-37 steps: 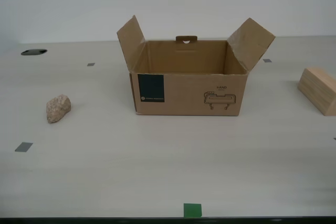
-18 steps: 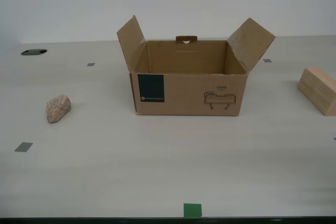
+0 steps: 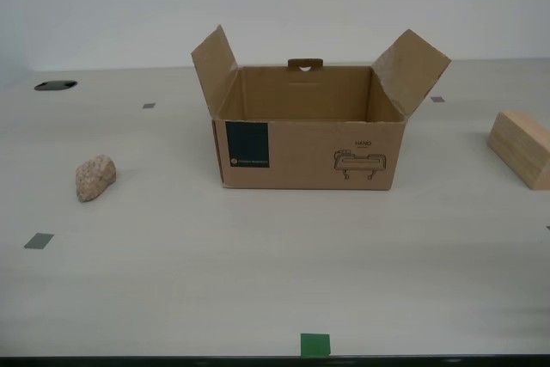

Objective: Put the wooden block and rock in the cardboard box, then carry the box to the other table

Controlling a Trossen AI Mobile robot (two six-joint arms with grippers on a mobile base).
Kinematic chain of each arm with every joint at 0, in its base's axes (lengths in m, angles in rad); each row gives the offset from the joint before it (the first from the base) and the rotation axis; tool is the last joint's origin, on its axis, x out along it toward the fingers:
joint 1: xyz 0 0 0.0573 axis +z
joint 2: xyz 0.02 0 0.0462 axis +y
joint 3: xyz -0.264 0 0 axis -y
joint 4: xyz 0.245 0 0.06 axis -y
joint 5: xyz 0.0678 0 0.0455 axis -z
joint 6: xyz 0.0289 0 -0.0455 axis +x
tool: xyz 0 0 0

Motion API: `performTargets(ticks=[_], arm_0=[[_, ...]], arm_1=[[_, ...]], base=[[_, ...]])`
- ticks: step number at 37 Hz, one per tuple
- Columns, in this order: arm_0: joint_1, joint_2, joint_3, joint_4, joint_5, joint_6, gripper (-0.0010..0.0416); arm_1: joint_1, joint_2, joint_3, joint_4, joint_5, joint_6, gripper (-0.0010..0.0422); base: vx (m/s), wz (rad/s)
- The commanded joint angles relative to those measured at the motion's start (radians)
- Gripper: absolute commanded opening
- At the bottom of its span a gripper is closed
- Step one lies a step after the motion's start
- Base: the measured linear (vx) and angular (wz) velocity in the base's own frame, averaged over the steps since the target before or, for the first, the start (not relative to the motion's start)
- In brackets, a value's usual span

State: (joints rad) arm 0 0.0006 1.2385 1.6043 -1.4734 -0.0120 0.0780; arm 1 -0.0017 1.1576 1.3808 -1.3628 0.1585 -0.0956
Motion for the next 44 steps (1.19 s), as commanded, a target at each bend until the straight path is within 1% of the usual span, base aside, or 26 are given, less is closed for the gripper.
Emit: performTargets(ticks=[1,2,4,7,21,32,38,44], arm_0=[[0.000,0.000,0.001,-0.001,0.077,-0.001,0.0394],[0.000,0.000,0.001,-0.001,0.090,0.000,0.0394],[0.000,0.001,0.001,0.002,0.096,0.000,0.0394],[0.000,0.011,0.001,0.003,0.096,0.000,0.0394],[0.000,0.093,0.001,0.005,0.096,-0.003,0.0394],[0.000,0.143,-0.005,0.023,0.096,-0.013,0.0394],[0.000,0.143,-0.064,0.077,0.096,-0.020,0.0394],[0.000,0.143,-0.156,0.150,0.096,-0.027,0.0394]], arm_1=[[0.000,0.002,-0.030,0.000,-0.003,-0.002,0.0359],[0.000,0.002,-0.041,0.002,-0.003,-0.002,0.0359],[0.000,0.002,-0.062,0.005,-0.004,-0.002,0.0359],[0.000,0.002,-0.095,0.023,-0.019,-0.001,0.0359],[0.000,0.002,-0.262,0.163,-0.020,-0.001,0.0359],[0.000,0.002,-0.426,0.335,-0.020,-0.002,0.0359],[0.000,0.006,-0.497,0.396,-0.020,-0.002,0.0359],[0.000,0.017,-0.515,0.412,-0.020,-0.002,0.0359]], base=[[0.000,0.000],[0.000,0.000],[0.000,0.000],[0.000,0.000],[0.000,0.000],[0.000,0.000],[0.000,0.000],[0.000,0.000]])
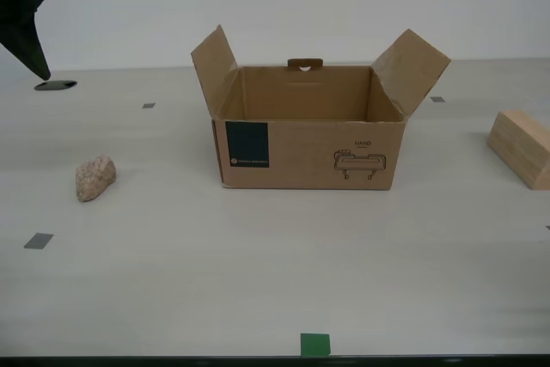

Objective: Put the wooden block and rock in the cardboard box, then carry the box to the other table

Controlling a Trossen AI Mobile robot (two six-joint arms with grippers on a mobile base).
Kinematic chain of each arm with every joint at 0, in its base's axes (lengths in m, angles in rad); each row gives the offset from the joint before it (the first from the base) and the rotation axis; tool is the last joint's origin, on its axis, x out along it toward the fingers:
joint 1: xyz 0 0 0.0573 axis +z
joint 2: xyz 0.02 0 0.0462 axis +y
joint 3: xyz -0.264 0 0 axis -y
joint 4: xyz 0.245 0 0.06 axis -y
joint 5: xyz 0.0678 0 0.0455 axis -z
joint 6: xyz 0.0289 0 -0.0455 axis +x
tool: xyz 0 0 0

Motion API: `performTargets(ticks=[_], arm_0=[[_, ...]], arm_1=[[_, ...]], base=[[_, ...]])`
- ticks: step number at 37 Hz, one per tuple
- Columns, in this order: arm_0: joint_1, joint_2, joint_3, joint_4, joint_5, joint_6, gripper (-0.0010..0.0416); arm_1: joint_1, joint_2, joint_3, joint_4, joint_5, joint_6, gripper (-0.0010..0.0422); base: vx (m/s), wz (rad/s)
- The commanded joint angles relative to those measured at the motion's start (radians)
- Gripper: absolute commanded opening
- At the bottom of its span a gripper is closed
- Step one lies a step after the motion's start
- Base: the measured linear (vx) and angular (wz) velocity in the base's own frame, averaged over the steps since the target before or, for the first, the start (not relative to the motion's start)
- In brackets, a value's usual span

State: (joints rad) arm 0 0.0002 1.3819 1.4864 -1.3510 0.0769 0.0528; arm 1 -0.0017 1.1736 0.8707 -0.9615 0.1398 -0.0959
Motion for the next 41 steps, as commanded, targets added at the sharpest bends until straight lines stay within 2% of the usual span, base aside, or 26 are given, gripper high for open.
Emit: performTargets(ticks=[1,15,28,41], arm_0=[[0.000,0.000,-0.055,0.036,0.007,-0.002,0.0394],[-0.002,0.001,-0.227,0.192,0.006,-0.002,0.0394],[-0.002,0.005,-0.290,0.259,0.006,-0.016,0.0394],[-0.011,0.074,-0.290,0.284,0.006,-0.042,0.0394]], arm_1=[[0.000,0.001,-0.005,0.018,-0.001,-0.001,0.0359],[0.000,0.001,-0.004,0.050,-0.001,-0.001,0.0359],[0.000,0.005,-0.004,0.051,-0.001,-0.013,0.0359],[0.000,0.183,-0.002,0.070,-0.001,0.018,0.0359]], base=[[0.000,0.000],[0.000,0.000],[0.000,0.000],[0.000,0.000]])
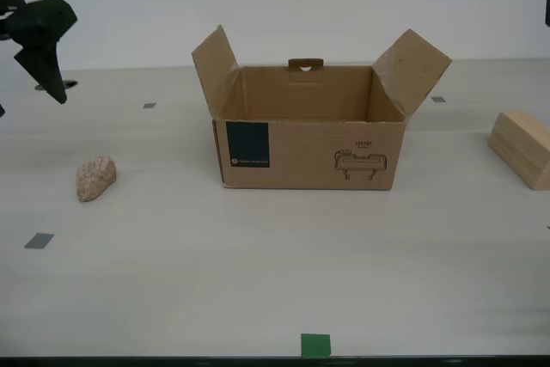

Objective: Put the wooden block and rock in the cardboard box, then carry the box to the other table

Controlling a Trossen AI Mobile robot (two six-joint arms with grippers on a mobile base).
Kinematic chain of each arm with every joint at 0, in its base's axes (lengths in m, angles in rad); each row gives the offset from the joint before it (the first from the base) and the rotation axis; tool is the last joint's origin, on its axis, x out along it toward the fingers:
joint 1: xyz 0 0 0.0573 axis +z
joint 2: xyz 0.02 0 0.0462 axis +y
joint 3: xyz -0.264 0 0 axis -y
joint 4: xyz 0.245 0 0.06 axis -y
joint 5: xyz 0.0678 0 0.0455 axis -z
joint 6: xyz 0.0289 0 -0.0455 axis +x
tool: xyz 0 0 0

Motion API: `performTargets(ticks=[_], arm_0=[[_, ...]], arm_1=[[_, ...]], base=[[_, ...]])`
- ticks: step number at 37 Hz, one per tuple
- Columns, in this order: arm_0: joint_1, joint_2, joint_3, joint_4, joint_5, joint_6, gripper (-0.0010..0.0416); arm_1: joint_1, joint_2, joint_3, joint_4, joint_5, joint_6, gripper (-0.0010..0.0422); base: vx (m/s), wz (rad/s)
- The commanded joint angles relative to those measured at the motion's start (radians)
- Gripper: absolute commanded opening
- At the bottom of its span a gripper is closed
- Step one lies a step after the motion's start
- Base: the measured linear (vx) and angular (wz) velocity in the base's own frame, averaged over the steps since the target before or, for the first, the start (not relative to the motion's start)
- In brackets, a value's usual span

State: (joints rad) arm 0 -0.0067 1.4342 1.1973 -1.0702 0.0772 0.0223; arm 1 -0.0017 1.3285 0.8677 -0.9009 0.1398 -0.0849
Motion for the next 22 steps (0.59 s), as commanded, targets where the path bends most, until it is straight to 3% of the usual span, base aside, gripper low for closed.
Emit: performTargets(ticks=[1,11,16,22], arm_0=[[-0.006,0.032,0.000,0.006,0.006,-0.015,0.0394],[-0.006,0.100,0.000,0.055,0.004,-0.030,0.0394],[-0.007,0.136,-0.001,0.076,0.002,-0.039,0.0394],[-0.007,0.185,-0.001,0.107,-0.008,-0.051,0.0394]], arm_1=[[0.000,0.038,0.001,0.015,-0.001,0.008,0.0359],[0.000,0.096,0.000,0.067,-0.002,0.027,0.0359],[0.000,0.127,0.001,0.088,-0.035,0.034,0.0359],[0.000,0.170,0.000,0.097,-0.047,0.045,0.0359]], base=[[0.000,0.000],[0.000,0.000],[0.000,0.000],[0.000,0.000]])
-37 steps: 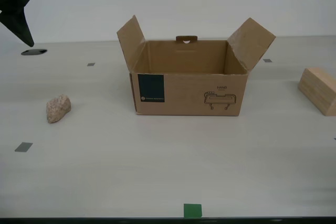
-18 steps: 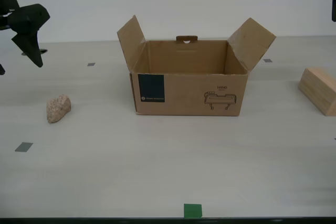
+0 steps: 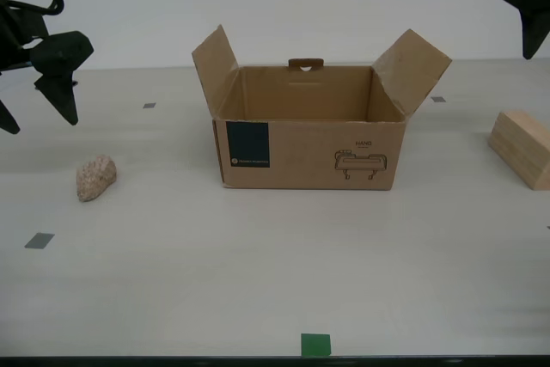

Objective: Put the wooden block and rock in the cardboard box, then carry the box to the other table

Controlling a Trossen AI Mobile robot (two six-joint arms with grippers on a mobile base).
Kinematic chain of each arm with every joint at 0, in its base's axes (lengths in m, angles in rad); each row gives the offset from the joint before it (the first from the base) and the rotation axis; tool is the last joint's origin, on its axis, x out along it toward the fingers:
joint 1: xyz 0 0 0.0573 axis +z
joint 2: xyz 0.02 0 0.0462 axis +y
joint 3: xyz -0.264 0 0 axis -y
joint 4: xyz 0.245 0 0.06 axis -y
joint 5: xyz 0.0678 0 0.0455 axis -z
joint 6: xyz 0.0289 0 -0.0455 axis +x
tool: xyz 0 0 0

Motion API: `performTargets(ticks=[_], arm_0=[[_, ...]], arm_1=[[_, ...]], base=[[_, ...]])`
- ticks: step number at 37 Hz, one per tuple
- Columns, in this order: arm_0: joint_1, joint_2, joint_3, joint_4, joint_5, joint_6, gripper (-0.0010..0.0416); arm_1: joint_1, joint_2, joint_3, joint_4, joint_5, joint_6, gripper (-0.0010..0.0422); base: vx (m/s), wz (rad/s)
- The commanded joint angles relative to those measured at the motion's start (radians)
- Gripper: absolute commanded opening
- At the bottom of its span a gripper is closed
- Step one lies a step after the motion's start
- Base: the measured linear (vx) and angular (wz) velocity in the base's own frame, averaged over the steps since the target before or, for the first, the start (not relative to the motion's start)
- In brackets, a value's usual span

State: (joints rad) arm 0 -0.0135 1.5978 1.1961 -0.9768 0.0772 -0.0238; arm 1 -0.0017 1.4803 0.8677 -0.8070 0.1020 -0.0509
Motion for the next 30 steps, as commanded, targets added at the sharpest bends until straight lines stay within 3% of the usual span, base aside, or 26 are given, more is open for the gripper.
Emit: performTargets(ticks=[1,7,12,30], arm_0=[[0.000,0.031,0.000,0.015,-0.012,-0.005,0.0394],[0.000,0.081,0.000,0.030,-0.022,-0.015,0.0394],[0.000,0.116,0.000,0.040,-0.032,-0.023,0.0394],[-0.023,0.164,0.000,0.100,-0.037,-0.032,0.0394]], arm_1=[[0.000,0.023,0.000,0.003,-0.011,0.012,0.0359],[-0.001,0.046,0.000,0.021,-0.016,0.028,0.0359],[-0.002,0.046,0.000,0.029,-0.016,0.084,0.0359],[-0.037,0.046,-0.001,0.075,-0.016,0.090,0.0359]], base=[[0.000,0.000],[0.000,0.000],[0.000,0.000],[0.000,0.000]])
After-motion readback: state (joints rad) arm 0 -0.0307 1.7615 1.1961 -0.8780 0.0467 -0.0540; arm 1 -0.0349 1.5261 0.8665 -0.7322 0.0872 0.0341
